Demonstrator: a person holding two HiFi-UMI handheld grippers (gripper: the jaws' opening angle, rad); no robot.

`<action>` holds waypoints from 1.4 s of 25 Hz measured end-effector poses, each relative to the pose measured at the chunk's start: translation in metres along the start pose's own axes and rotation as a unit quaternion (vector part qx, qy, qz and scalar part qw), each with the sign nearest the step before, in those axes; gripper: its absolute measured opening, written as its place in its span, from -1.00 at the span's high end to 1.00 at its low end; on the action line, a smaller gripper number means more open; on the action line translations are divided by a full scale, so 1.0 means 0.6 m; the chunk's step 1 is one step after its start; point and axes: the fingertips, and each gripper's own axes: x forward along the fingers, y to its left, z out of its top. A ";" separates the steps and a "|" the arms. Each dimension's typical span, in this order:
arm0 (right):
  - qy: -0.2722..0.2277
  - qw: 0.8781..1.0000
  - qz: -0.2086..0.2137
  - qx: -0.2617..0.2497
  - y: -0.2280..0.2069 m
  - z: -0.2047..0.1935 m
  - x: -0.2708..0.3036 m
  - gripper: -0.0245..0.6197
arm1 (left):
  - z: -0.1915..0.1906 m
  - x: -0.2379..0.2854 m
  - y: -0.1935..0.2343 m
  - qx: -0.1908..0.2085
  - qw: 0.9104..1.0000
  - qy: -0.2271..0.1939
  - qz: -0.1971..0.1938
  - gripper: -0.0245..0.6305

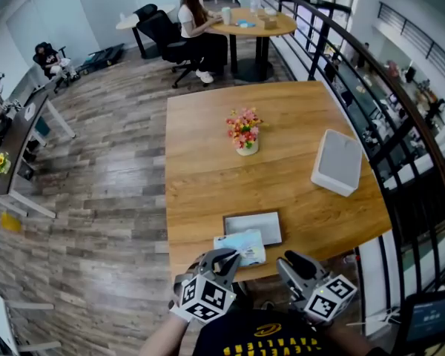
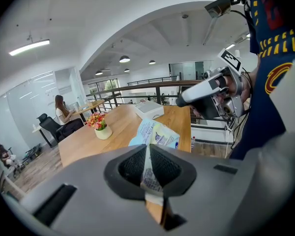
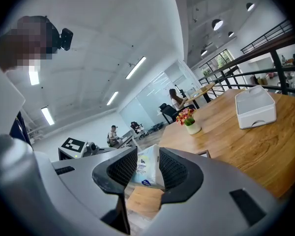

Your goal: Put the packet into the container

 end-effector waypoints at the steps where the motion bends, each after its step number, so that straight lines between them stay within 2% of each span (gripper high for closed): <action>1: 0.000 1.000 -0.003 -0.001 0.001 0.000 0.004 0.48 | -0.001 0.001 0.006 0.001 1.000 -0.002 -0.002 0.87; 10: 0.003 0.999 -0.038 0.007 -0.008 0.001 0.008 0.48 | 0.007 0.024 0.024 0.004 0.999 -0.015 -0.030 0.87; 17: 0.005 0.999 -0.044 0.006 -0.016 0.016 0.020 0.48 | 0.020 0.046 0.036 0.007 0.999 -0.018 -0.042 0.87; 35: 0.009 0.998 -0.052 0.023 -0.082 0.040 0.036 0.48 | 0.019 0.130 0.042 0.005 0.998 0.014 -0.061 0.87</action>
